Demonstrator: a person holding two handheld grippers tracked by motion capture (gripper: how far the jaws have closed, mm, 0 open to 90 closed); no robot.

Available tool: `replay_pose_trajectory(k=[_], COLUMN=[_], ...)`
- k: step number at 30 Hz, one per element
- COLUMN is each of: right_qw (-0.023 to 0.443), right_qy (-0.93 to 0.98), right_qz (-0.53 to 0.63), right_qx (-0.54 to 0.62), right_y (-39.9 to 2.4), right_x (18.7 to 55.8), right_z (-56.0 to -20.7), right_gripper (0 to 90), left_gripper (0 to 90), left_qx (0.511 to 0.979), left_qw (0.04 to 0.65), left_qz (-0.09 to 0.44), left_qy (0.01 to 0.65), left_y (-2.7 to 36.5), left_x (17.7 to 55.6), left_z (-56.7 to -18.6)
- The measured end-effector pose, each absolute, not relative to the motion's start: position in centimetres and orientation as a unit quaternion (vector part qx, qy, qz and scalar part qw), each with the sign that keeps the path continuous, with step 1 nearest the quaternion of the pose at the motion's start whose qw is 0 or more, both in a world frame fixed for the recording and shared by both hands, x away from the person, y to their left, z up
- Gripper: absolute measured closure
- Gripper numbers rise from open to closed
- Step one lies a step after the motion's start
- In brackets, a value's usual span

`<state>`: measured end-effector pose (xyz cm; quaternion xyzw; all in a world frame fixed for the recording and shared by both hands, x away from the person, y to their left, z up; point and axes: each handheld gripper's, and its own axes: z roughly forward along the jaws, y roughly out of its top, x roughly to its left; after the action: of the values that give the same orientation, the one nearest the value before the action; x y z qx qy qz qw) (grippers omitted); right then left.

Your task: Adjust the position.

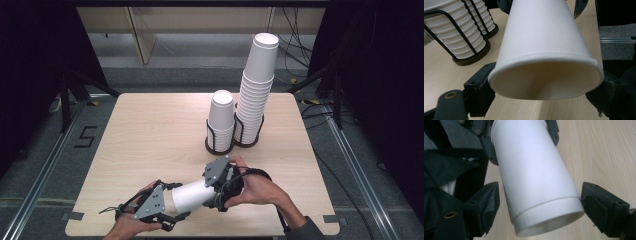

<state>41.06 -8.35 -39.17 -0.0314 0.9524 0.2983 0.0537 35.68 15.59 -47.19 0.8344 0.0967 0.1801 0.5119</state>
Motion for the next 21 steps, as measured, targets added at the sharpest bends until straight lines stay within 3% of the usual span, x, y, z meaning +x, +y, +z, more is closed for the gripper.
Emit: replay_pose_trajectory(k=[3, 14, 21], right_qw=[0.081, 0.103, 0.082], right_qy=[0.961, 0.968, 0.963], right_qz=[0.258, 0.199, 0.225], right_qx=[-0.054, -0.112, -0.122], right_y=[-7.7, -6.3, -7.2], right_x=[40.8, 40.4, 40.8], right_z=[-39.4, -40.6, -40.5], right_gripper=[18.8, 22.2, 23.2], left_gripper=[17.0, 16.8, 6.0], left_qx=[0.838, 0.841, 0.801], left_qw=[0.507, 0.505, 0.566], left_qz=[0.178, 0.174, 0.161], left_qy=[0.093, 0.082, 0.109], left_y=[15.4, 15.3, 15.7], left_x=[35.6, 35.4, 35.6], left_z=[-47.2, -47.1, -47.5])
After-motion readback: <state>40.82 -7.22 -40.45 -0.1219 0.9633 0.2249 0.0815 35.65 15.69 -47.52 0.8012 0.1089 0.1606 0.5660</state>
